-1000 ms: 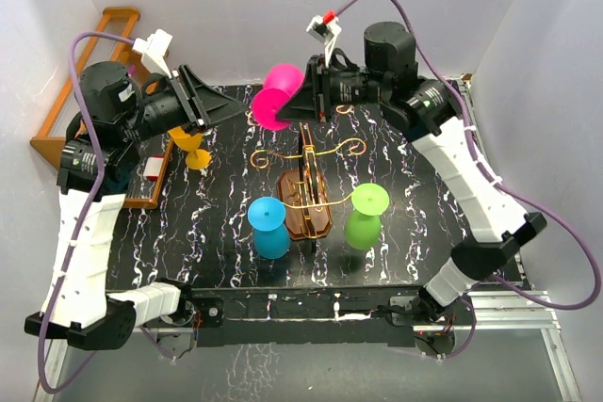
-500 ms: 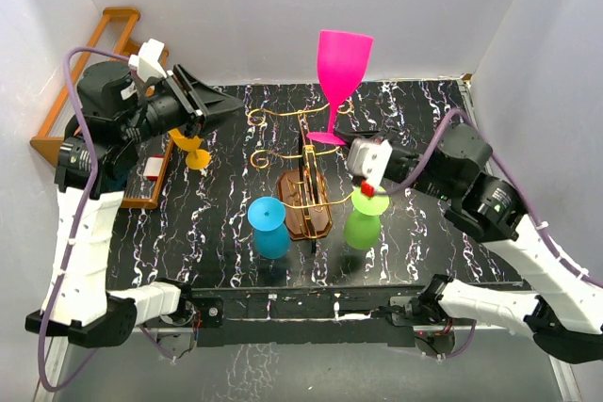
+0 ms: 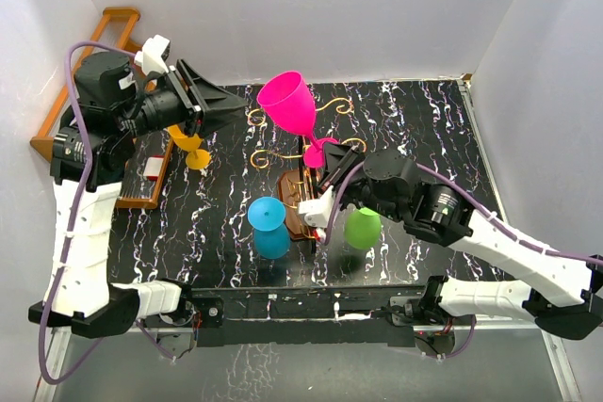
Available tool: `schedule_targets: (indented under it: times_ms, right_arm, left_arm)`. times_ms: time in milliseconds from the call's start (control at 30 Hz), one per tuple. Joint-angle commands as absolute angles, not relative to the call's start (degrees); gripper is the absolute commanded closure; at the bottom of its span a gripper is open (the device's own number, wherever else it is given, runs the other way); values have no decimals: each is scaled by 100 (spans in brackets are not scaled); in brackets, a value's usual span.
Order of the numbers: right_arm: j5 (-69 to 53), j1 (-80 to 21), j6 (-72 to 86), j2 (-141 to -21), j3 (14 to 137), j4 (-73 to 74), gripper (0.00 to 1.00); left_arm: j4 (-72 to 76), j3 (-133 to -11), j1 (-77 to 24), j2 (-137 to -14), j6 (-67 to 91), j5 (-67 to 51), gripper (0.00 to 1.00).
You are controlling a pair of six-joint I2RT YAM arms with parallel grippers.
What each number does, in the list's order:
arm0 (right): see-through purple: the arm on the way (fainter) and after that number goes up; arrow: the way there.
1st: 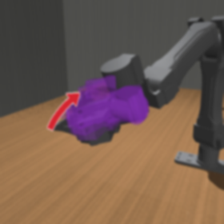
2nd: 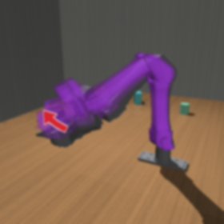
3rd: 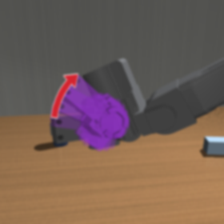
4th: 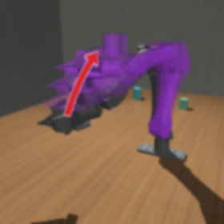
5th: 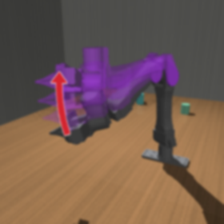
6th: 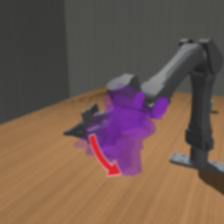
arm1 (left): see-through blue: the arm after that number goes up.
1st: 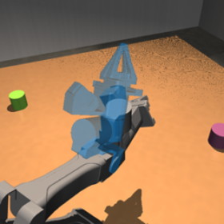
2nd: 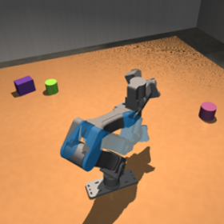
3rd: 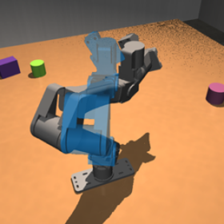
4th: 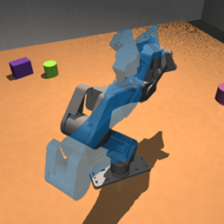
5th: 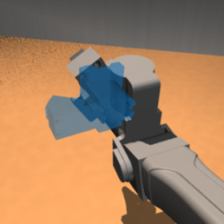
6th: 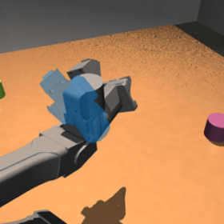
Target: Take the wine glass off the wine glass rack
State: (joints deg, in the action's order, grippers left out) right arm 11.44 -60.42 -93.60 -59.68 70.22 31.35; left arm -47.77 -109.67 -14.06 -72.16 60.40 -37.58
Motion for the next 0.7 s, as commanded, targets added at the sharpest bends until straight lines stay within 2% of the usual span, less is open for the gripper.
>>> schedule_targets:
  times_ms: [0,667]
  right_arm:
    - [1355,-6213,-9859,-5788,7025,3006,92]
    - [1604,-6874,-10328,-5771,6496,2365,92]
  left_arm:
    - [-5220,-11070,-1416,-6982,5949,-3976,61]
    - [-5829,-10435,-1408,-6742,5591,-4287,57]
